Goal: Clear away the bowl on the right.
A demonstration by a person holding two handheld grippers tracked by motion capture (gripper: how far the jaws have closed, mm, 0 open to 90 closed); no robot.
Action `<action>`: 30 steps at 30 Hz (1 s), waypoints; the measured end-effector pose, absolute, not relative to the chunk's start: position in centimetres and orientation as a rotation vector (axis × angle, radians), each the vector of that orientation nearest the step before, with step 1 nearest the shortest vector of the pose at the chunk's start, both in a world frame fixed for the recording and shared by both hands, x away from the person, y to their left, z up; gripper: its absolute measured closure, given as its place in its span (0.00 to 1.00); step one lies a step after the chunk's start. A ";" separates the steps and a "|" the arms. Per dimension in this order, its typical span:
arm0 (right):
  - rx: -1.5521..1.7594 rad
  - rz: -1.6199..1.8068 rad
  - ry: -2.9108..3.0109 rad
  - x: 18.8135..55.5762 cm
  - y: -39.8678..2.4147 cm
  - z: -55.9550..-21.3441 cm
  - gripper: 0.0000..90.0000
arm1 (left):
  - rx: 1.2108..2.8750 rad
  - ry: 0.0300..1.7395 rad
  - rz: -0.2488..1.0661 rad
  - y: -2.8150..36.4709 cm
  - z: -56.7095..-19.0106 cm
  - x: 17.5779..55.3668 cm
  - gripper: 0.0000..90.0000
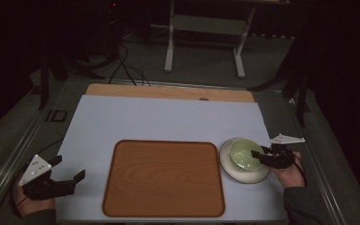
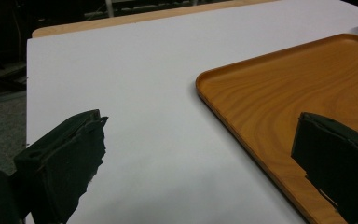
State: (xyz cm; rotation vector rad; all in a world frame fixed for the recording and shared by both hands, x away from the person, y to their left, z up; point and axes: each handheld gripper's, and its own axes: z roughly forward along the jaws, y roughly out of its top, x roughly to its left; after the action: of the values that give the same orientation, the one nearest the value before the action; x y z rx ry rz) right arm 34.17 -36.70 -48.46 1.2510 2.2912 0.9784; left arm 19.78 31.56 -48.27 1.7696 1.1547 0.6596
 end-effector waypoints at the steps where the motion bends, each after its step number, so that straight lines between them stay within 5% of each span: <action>1: 1.256 0.975 2.295 34.2 -36.7 -48.5 0.66 | 1.769 1.154 0.659 31.6 -48.3 19.8 0.03; 30: 1.512 0.890 2.380 35.9 -36.5 -49.3 0.88 | 1.771 1.149 0.680 31.6 -48.1 19.7 0.03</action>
State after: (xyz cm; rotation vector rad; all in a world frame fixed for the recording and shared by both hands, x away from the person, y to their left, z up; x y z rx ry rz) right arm 35.89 -36.47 -49.33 1.5120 2.3796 0.8901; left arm 19.70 31.61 -48.14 1.7714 1.1490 0.6803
